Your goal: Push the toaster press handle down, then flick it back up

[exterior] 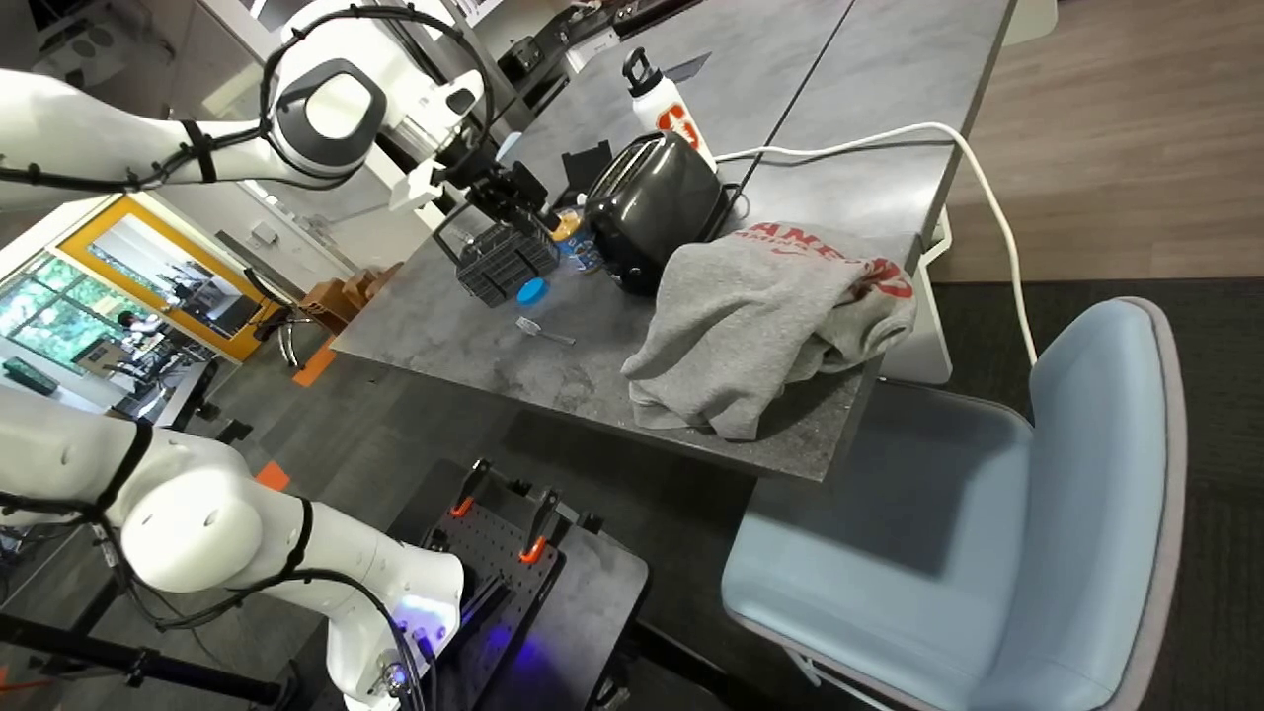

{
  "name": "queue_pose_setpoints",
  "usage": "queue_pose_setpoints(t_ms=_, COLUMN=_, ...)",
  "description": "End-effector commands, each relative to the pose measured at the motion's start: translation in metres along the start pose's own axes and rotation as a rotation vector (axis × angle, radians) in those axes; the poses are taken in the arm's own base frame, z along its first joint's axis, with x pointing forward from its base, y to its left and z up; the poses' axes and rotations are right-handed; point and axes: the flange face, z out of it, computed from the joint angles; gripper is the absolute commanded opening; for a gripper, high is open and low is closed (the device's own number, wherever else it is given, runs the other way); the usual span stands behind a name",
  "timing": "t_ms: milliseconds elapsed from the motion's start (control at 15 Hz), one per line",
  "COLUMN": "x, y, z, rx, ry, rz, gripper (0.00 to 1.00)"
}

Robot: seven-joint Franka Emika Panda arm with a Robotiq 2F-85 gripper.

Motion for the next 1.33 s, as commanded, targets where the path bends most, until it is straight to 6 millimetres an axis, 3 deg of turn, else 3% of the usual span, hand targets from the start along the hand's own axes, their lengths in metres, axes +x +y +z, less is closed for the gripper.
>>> queue_pose_setpoints(t_ms=0, x=0.008, y=0.002, z=0.005, rx=0.003, ry=0.036, rz=0.032, gripper=0.42)
queue_pose_setpoints(t_ms=333, x=0.023, y=-0.001, z=0.022, rx=0.001, ry=0.083, rz=-0.002, gripper=0.03)
queue_pose_setpoints(t_ms=400, x=0.026, y=-0.001, z=0.028, rx=0.008, ry=0.09, rz=-0.005, gripper=0.0)
queue_pose_setpoints(t_ms=800, x=0.042, y=-0.004, z=0.054, rx=0.07, ry=0.099, rz=-0.004, gripper=0.0)
queue_pose_setpoints(t_ms=1267, x=0.055, y=-0.011, z=0.067, rx=0.124, ry=0.087, rz=-0.021, gripper=0.0)
